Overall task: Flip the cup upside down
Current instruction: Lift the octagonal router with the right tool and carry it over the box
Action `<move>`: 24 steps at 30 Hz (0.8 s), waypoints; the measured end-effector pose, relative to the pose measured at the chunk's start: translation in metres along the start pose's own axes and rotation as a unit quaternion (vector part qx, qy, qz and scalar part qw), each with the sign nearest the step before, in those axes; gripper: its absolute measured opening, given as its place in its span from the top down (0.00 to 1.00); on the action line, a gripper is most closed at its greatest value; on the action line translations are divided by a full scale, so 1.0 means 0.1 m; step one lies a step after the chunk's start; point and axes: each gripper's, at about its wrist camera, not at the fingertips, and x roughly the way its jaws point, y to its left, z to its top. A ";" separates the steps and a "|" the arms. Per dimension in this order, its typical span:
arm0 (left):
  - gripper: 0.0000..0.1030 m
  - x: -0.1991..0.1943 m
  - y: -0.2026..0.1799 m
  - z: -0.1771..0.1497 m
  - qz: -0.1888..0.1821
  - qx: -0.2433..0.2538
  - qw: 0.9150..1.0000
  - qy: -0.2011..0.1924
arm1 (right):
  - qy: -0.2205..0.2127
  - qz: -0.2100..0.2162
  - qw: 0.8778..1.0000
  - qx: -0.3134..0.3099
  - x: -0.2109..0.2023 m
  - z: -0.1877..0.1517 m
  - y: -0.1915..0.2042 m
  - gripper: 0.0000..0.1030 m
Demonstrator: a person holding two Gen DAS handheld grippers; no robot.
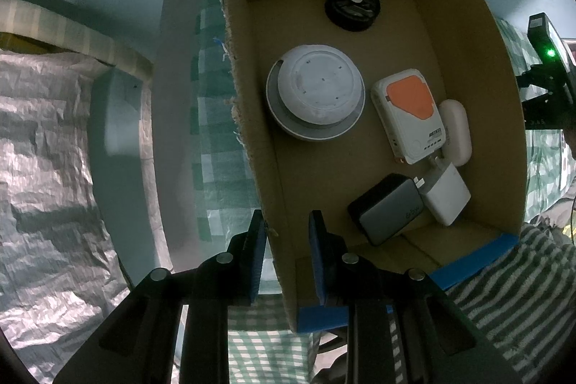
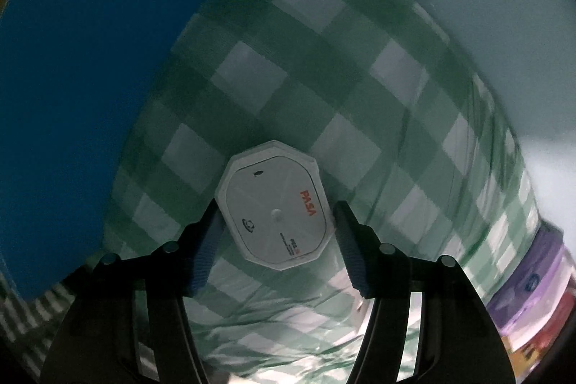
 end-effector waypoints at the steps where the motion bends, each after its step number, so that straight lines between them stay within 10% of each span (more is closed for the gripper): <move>1: 0.78 0.00 0.00 0.00 -0.001 0.001 1.000 0.000 | -0.003 0.004 1.000 0.004 -0.02 -0.01 0.00 0.41; 24: 0.78 0.00 0.01 0.01 -0.005 0.024 1.000 -0.004 | -0.063 -0.003 0.998 -0.003 -1.24 -0.21 0.26 0.44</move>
